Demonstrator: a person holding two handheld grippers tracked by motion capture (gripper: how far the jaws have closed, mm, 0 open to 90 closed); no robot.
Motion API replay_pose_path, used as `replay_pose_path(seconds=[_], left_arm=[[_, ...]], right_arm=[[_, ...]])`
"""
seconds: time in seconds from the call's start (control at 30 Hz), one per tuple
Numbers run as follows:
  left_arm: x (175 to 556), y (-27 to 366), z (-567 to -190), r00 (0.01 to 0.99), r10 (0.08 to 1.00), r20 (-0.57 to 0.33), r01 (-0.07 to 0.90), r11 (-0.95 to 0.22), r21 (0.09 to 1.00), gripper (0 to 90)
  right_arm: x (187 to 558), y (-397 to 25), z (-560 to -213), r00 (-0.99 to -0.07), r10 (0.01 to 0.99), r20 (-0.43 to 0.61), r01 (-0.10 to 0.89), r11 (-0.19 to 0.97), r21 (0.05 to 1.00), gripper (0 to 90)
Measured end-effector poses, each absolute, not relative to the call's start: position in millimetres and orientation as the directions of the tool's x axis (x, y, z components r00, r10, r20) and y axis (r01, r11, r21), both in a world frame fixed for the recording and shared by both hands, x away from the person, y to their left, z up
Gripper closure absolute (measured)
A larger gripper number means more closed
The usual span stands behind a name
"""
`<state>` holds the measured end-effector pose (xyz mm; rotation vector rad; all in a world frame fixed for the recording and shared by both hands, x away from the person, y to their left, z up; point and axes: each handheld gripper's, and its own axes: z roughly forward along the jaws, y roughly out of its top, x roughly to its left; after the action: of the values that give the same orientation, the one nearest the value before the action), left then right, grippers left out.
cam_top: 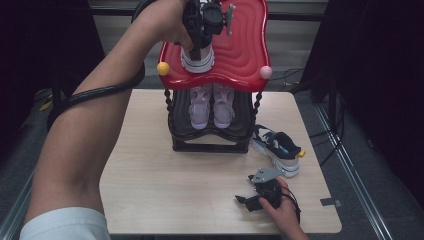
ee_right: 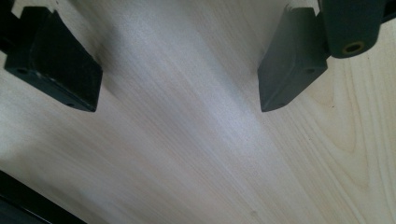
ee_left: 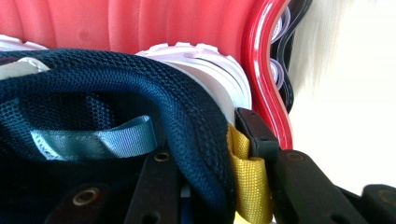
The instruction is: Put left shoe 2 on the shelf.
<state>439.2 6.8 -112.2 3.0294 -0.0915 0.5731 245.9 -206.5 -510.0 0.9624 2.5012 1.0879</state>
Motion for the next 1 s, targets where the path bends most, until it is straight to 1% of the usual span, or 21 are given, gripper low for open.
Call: replay_pose_path(seconds=[0.2, 0.5, 0.67, 0.77, 0.87, 0.9, 0.93, 1.0], left_arm=[[439.5, 7.4, -111.5, 0.929, -0.042, 0.367, -0.065, -0.997, 0.051, 69.2], [439.5, 8.1, -111.2, 0.927, -0.064, 0.37, -0.085, -0.996, 0.04, 68.6], [439.3, 8.5, -110.3, 0.923, -0.04, 0.382, -0.063, -0.997, 0.048, 66.2], [439.6, 9.2, -109.2, 0.919, -0.01, 0.395, -0.037, -0.997, 0.061, 60.1], [440.7, 9.7, -107.2, 0.92, 0.019, 0.392, -0.013, -0.997, 0.079, 57.0], [440.7, 9.7, -107.2, 0.92, 0.019, 0.392, -0.013, -0.997, 0.079, 53.6], [441.4, 10.3, -105.8, 0.921, 0.045, 0.387, 0.006, -0.995, 0.102, 50.4], [441.7, 10.8, -104.8, 0.925, 0.055, 0.375, 0.014, -0.994, 0.112, 47.3]], right_arm=[[245.9, -206.5, -510.1, -0.751, 0.659, 0.033, 0.474, 0.503, 0.723, 13.5], [245.9, -206.5, -510.1, -0.751, 0.659, 0.033, 0.474, 0.503, 0.723, 13.5], [245.9, -206.5, -510.0, -0.751, 0.659, 0.033, 0.474, 0.503, 0.722, 13.5], [245.9, -206.5, -510.1, -0.751, 0.659, 0.033, 0.474, 0.503, 0.723, 13.5], [245.9, -206.5, -510.1, -0.751, 0.659, 0.033, 0.474, 0.503, 0.723, 13.5], [246.0, -206.6, -510.2, -0.752, 0.659, 0.031, 0.472, 0.504, 0.723, 13.5], [246.1, -206.6, -510.2, -0.752, 0.658, 0.03, 0.471, 0.505, 0.724, 13.5], [246.1, -206.6, -510.2, -0.752, 0.658, 0.03, 0.471, 0.505, 0.724, 13.5]])
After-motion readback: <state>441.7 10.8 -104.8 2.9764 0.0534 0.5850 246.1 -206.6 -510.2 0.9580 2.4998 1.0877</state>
